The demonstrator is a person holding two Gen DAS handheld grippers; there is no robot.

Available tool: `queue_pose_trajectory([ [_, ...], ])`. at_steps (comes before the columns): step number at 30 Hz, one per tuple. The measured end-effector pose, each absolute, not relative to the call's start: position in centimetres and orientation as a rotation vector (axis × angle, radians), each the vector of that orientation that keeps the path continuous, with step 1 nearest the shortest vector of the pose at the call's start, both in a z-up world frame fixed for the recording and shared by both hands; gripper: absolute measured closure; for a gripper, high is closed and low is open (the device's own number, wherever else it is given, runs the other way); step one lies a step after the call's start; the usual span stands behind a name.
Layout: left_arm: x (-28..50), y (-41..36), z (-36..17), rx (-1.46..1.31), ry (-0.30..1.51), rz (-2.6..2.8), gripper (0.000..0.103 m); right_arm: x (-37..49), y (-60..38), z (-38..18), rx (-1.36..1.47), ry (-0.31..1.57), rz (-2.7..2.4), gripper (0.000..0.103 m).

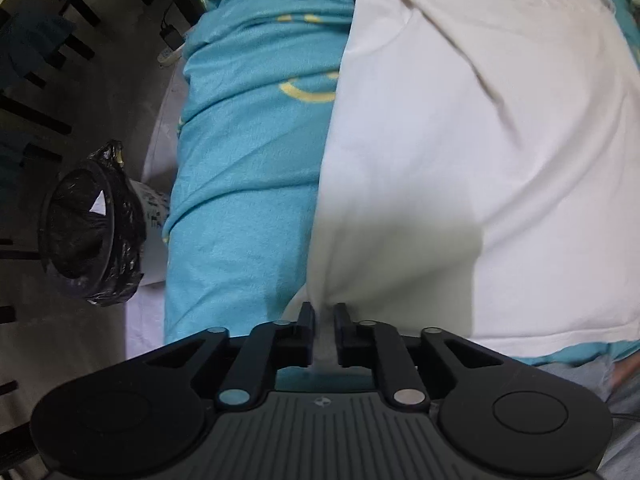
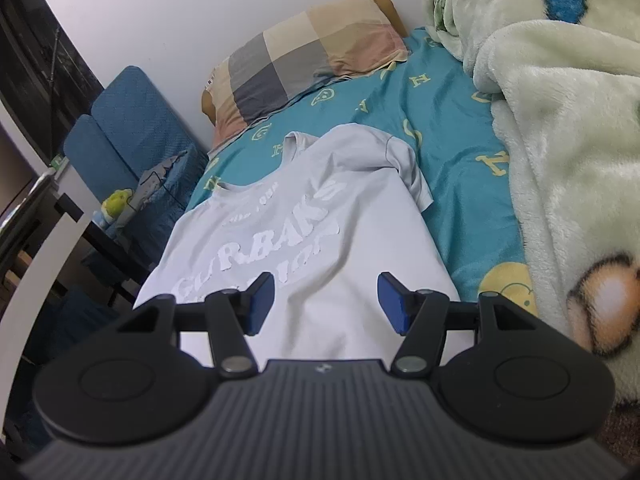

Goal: Fold clothes

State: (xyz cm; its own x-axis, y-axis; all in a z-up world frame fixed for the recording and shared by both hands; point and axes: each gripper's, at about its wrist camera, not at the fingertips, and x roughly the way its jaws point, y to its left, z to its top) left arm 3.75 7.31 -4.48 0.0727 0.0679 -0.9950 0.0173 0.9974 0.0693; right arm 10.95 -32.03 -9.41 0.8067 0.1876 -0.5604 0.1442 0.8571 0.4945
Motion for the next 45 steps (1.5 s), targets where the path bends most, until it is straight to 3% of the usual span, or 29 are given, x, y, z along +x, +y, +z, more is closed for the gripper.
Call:
queue_pose_trajectory([
  [6, 4.2, 6.0, -0.1, 0.003, 1.313, -0.014, 0.057, 11.0, -31.8, -9.1, 0.511, 0.633, 0.016, 0.042],
  [10, 5.1, 2.9, 1.7, 0.079, 1.145, -0.038, 0.049, 11.0, -31.6, -9.0, 0.475, 0.627, 0.011, 0.042],
  [12, 5.6, 1.2, 1.5, 0.101, 1.042, -0.038, 0.038, 11.0, -31.5, -9.0, 0.46, 0.625, 0.01, 0.042],
  [27, 11.0, -6.5, -3.9, 0.102, 0.724, -0.099, 0.008, 11.3, -31.8, -9.0, 0.432, 0.577, 0.007, 0.042],
  [39, 13.7, -3.3, -8.6, -0.073, 0.754, -0.11, 0.004, 14.4, -30.8, -10.8, 0.363, 0.581, -0.003, 0.042],
  [42, 14.1, -2.7, -9.0, -0.122, 0.761, -0.097, 0.004, 15.2, -30.9, -11.2, 0.359, 0.551, 0.003, 0.028],
  [45, 14.3, -2.1, -9.1, -0.167, 0.762, -0.091, 0.004, 16.2, -31.5, -11.7, 0.387, 0.537, 0.009, 0.028],
])
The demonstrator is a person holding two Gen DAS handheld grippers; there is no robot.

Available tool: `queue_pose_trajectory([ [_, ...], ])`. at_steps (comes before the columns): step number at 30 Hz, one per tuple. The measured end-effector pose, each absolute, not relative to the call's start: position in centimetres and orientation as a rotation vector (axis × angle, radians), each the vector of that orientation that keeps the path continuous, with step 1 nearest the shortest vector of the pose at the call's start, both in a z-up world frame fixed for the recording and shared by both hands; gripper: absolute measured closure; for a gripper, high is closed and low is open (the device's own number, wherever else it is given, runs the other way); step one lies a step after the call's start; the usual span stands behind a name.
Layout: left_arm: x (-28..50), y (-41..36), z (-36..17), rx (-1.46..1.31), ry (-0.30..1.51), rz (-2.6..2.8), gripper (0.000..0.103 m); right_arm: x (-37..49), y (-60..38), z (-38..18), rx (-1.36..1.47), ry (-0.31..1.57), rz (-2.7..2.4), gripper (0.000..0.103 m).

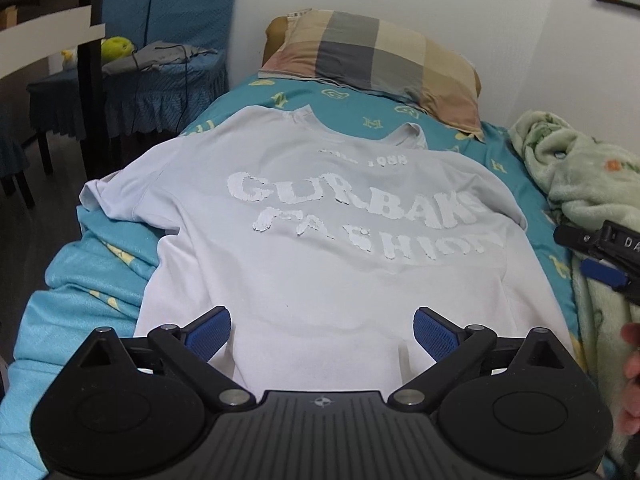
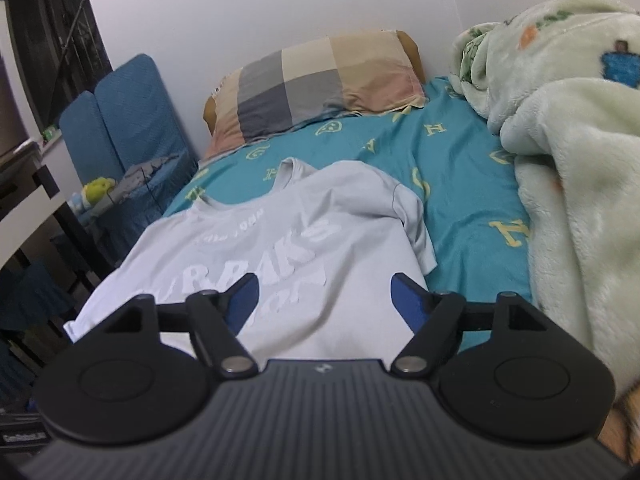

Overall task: Fold clothes
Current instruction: 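Open the left gripper and withdraw it above the T-shirt, then grasp the T-shirt side with the right gripper and fold it over the chest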

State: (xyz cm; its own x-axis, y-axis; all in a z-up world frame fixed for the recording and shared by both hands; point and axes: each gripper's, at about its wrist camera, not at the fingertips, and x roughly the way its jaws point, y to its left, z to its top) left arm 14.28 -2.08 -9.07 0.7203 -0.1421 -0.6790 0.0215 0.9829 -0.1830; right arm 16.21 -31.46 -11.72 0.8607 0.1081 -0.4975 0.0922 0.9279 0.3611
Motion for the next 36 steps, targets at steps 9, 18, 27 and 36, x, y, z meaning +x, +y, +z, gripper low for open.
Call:
queue_pose_trajectory([
  [9, 14.4, -1.2, -9.2, -0.198, 0.768, -0.05, 0.004, 21.4, -36.2, -13.5, 0.597, 0.568, -0.029, 0.028],
  [18, 15.2, -0.9, -9.5, -0.243, 0.779, -0.055, 0.004, 26.8, -40.8, -15.2, 0.692, 0.567, -0.101, 0.05],
  [27, 16.9, 0.7, -10.4, -0.375, 0.814, -0.079, 0.004, 30.1, -41.1, -19.6, 0.673, 0.691, -0.128, 0.05],
  [36, 16.8, 2.5, -8.8, -0.482, 0.774, -0.078, 0.004, 29.4, -39.1, -17.7, 0.528, 0.658, -0.137, 0.097],
])
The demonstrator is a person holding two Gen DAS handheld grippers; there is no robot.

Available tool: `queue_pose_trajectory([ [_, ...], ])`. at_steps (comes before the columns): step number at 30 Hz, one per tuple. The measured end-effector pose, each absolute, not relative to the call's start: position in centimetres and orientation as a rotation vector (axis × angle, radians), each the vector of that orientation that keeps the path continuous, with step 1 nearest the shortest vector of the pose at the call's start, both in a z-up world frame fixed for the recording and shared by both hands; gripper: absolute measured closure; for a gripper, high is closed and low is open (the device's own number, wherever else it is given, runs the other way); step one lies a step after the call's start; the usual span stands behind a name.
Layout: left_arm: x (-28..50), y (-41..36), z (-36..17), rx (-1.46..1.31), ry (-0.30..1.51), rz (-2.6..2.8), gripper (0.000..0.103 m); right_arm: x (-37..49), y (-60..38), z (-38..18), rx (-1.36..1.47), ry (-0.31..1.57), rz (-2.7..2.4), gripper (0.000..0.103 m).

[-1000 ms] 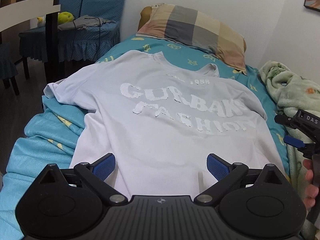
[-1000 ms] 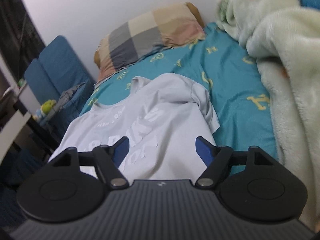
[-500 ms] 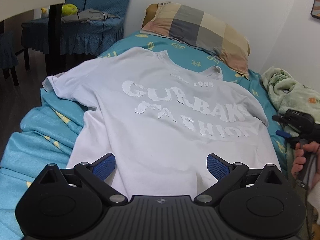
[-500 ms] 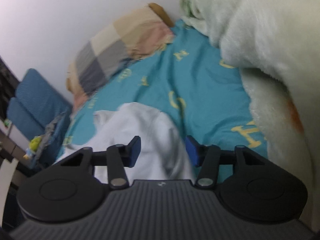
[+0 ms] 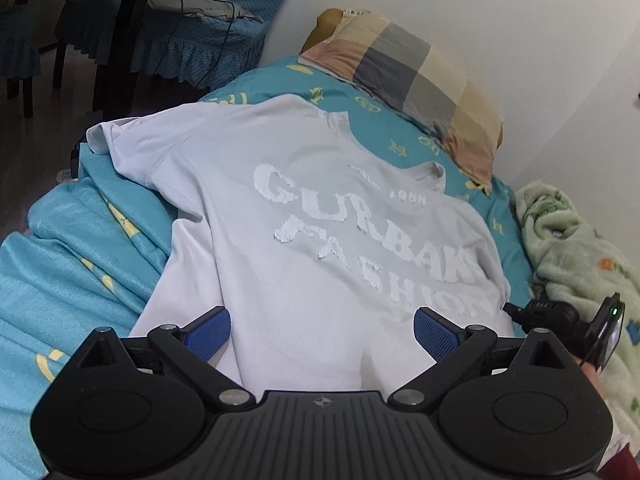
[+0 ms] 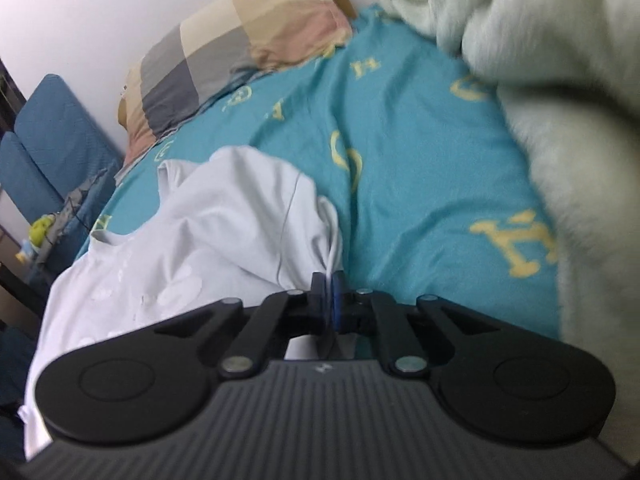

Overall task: Fold clothes
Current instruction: 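Grasp the T-shirt side with the right gripper and fold it over the chest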

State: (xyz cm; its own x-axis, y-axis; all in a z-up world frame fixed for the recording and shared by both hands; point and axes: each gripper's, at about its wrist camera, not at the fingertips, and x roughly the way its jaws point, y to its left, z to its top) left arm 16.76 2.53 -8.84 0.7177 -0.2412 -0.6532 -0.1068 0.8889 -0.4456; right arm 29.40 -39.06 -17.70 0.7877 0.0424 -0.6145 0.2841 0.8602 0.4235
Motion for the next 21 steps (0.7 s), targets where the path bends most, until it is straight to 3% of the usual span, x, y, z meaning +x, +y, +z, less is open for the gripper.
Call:
queue_pose_trajectory([
  [4, 16.4, 2.9, -7.5, -0.457, 0.732, -0.065, 0.004, 29.1, -37.3, -13.2, 0.392, 0.581, -0.186, 0.097],
  [10, 15.8, 4.5, -6.4, -0.465, 0.675, -0.045, 0.003, 29.6, -26.0, -7.2, 0.126, 0.433, 0.0, 0.097],
  [19, 16.5, 7.3, -8.1, -0.484, 0.7, 0.001, 0.003, 30.1, -17.1, -14.3, 0.06, 0.608, 0.216, 0.093],
  [20, 16.8, 7.3, -8.4, -0.484, 0.708, -0.002, 0.003, 29.6, -17.3, -14.2, 0.072, 0.618, 0.242, 0.085],
  [21, 17.0, 7.2, -8.7, -0.484, 0.714, -0.007, 0.003, 29.1, -17.6, -14.1, 0.083, 0.628, 0.268, 0.063],
])
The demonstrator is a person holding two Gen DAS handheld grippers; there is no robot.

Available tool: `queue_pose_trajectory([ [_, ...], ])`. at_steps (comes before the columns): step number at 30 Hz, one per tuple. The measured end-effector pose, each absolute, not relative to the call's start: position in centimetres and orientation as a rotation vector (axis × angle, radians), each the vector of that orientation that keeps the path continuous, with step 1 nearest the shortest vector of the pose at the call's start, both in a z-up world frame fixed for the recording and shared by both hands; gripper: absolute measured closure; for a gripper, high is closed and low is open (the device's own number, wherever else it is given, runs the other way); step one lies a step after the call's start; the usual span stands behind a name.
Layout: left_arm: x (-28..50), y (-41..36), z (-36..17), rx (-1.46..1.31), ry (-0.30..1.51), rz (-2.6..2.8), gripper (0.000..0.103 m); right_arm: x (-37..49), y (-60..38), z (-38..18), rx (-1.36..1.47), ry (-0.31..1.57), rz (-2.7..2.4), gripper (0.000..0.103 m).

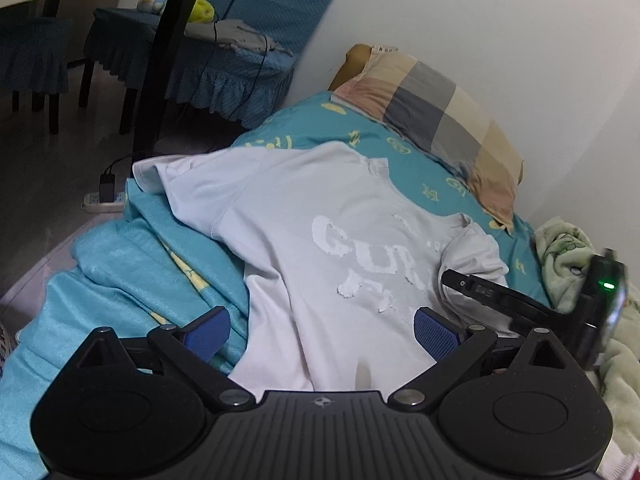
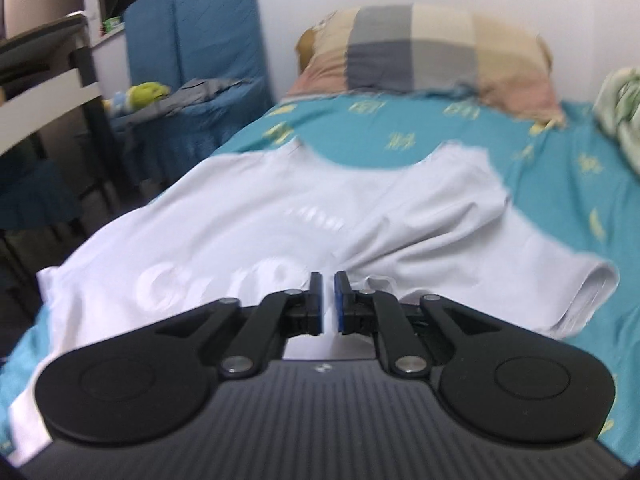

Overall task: Fold clothes
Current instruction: 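Grasp the T-shirt side with the right gripper and fold it over the chest, then grasp the opposite T-shirt side with the left gripper and fold it inward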

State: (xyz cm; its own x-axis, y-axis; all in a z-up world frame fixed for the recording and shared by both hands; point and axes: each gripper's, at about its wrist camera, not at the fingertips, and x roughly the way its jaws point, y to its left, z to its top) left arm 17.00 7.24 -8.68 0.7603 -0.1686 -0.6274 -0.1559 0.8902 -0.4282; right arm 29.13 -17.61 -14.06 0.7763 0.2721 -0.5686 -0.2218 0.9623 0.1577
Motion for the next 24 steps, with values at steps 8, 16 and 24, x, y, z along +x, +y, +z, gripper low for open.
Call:
queue_pose_trajectory([
  [8, 16.9, 5.0, -8.5, -0.391, 0.691, -0.084, 0.004, 18.4, -21.6, -7.4, 0.12, 0.587, 0.258, 0.039],
  [16, 14.8, 0.9, -7.2, -0.212, 0.633, -0.23, 0.01, 10.2, -25.5, -6.4, 0.215, 0.64, 0.107, 0.039],
  [24, 15.1, -6.0, -7.0, 0.009, 0.594, -0.322, 0.01, 10.2, -28.6, -6.1, 0.297, 0.532, 0.058, 0.039],
])
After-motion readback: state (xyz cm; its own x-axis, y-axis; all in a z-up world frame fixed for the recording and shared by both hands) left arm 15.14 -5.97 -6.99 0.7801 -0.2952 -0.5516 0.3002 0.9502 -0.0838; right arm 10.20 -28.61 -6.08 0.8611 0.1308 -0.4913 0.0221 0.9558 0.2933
